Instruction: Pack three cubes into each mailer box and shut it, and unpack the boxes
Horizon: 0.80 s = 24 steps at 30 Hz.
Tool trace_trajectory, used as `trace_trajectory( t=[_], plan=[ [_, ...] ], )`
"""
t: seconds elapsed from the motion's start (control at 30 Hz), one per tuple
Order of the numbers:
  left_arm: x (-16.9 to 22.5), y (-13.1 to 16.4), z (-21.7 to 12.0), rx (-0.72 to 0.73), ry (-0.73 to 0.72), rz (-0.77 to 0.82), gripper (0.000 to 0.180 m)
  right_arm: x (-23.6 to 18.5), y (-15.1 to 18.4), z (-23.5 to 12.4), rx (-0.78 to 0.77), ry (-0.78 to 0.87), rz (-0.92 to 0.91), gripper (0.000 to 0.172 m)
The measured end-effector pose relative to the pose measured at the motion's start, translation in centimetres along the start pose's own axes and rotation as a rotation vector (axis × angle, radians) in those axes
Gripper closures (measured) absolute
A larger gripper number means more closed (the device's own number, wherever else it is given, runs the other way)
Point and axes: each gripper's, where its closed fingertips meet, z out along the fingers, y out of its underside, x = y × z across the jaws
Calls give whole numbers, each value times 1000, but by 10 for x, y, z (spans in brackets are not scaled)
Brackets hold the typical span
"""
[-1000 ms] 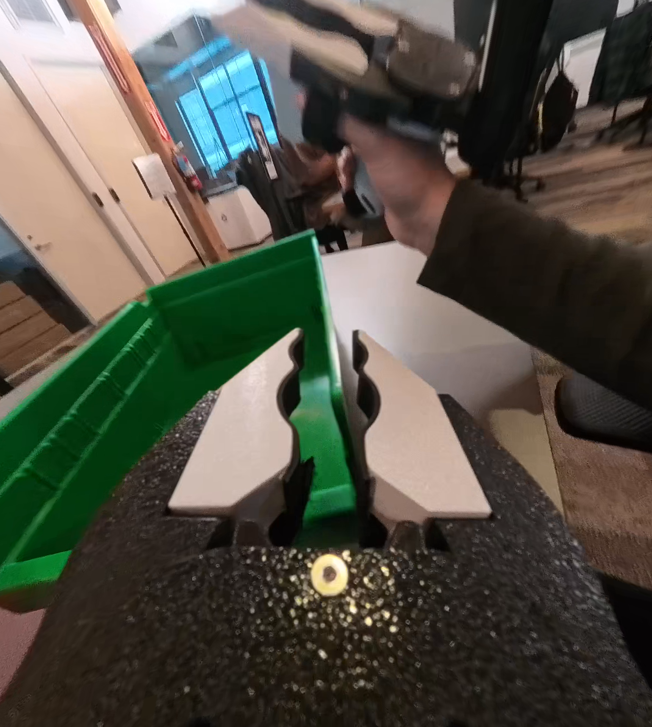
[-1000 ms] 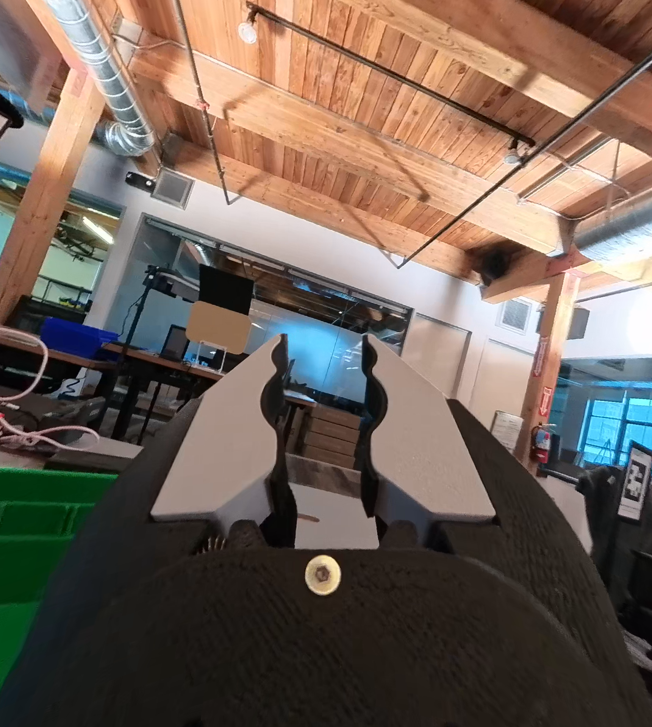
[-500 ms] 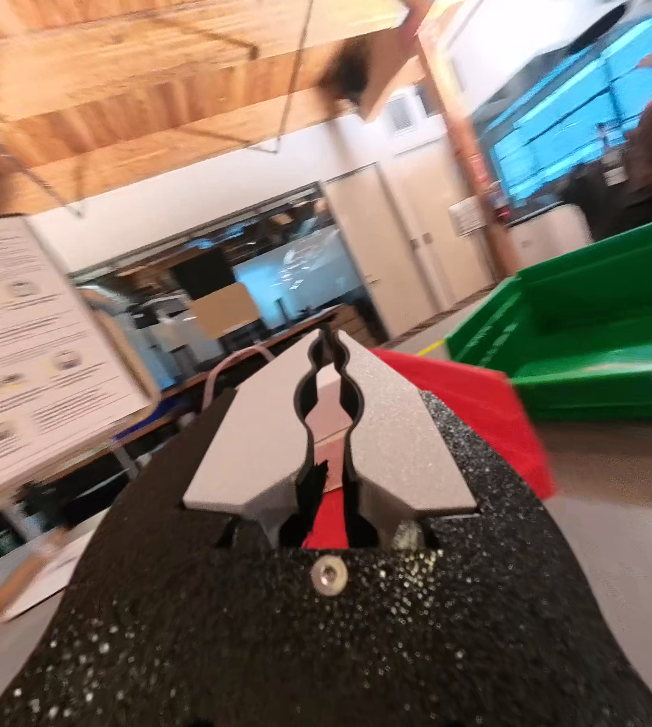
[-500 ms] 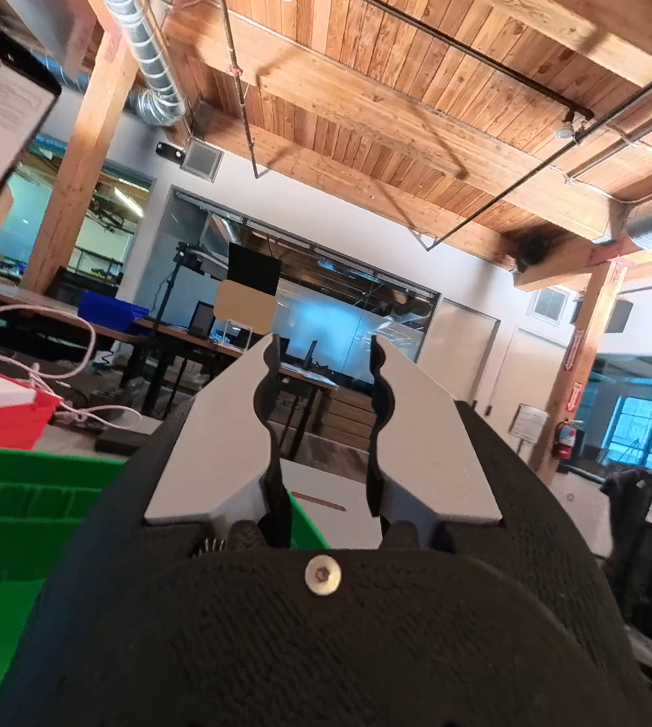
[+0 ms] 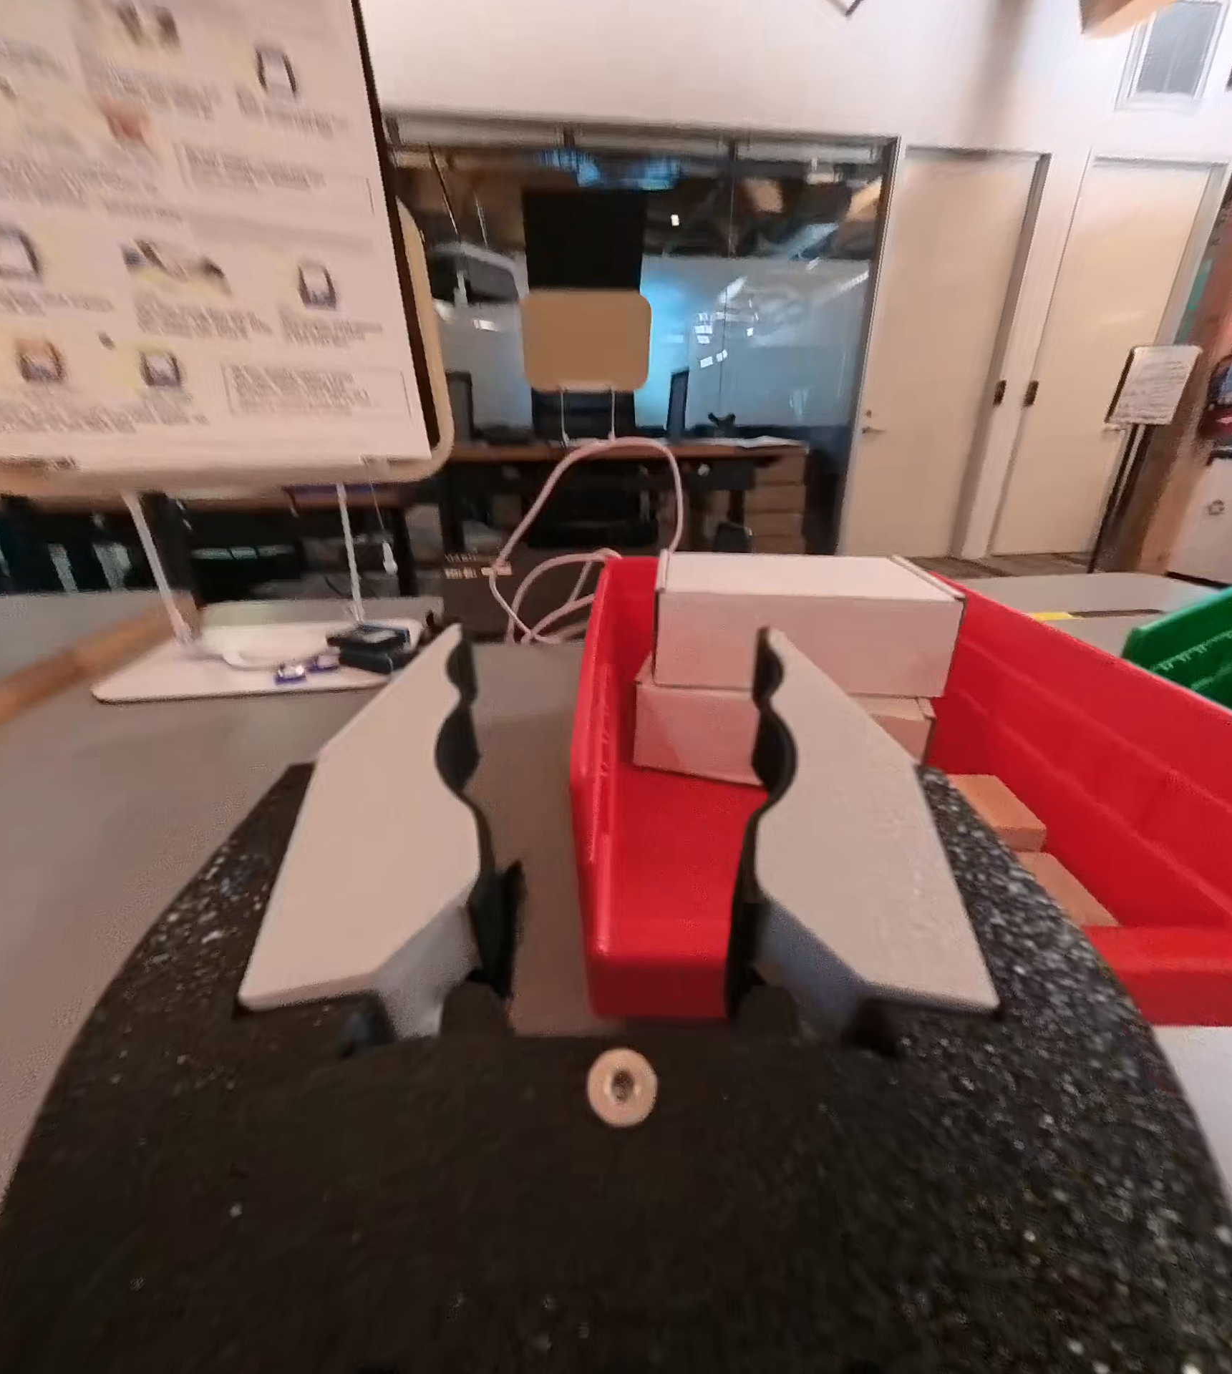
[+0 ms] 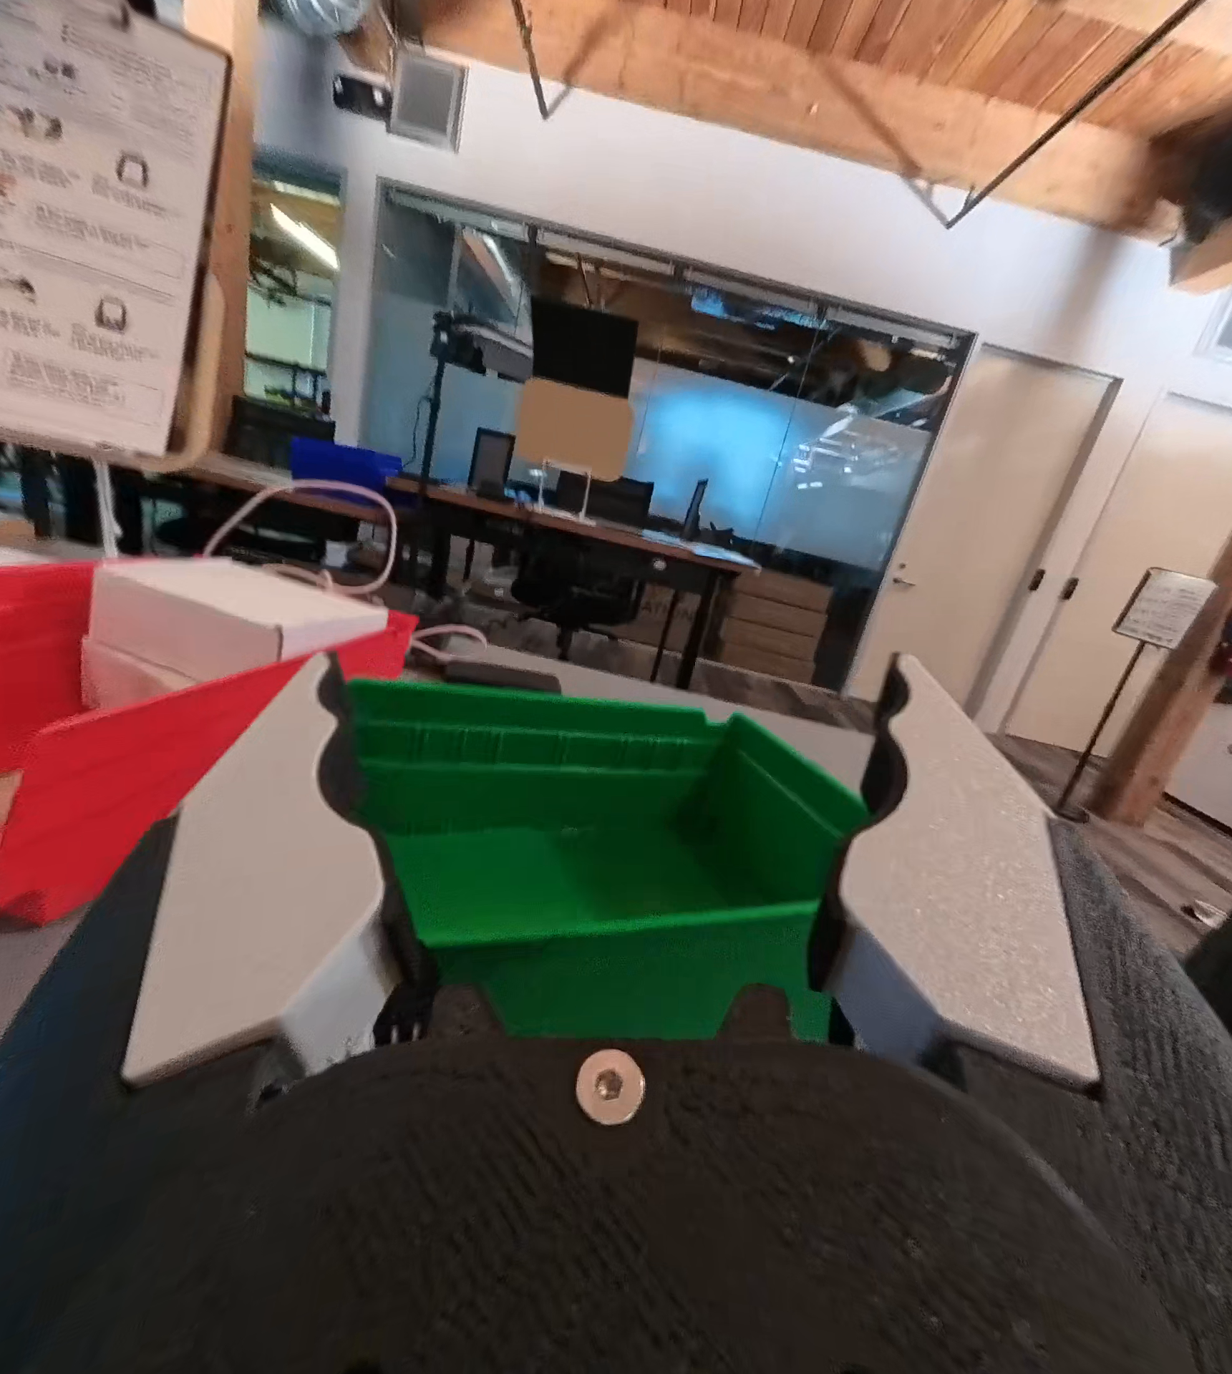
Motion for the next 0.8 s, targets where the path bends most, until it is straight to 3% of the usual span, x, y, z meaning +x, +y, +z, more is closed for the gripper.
trace_trajectory(
  t=[0.07,0.13,0.3,0.47,0.6,0.63,0.73,0.8],
  plan=[
    [1,12,4,-63,3,-7,97,-12,21,-6,-78,20,-42,22],
    [2,21,7,-106,6,-2,96,-21,46,-8,-160,28,-77,19],
    [-3,42,10,-207,-24,25,106,-24,91,-4,-314,68,-106,22],
    [-9,54,10,-260,-46,35,116,-7,101,-9,-363,97,-57,33],
    [-10,65,11,-317,-41,33,119,29,112,-22,-391,162,-17,50],
    [-10,65,11,-315,-38,25,121,36,115,-25,-401,157,3,62],
    [-8,62,9,-294,-25,10,152,51,127,-27,-415,133,-27,102],
    [-8,55,8,-255,-25,3,160,65,147,-31,-498,165,-95,113]
  ],
)
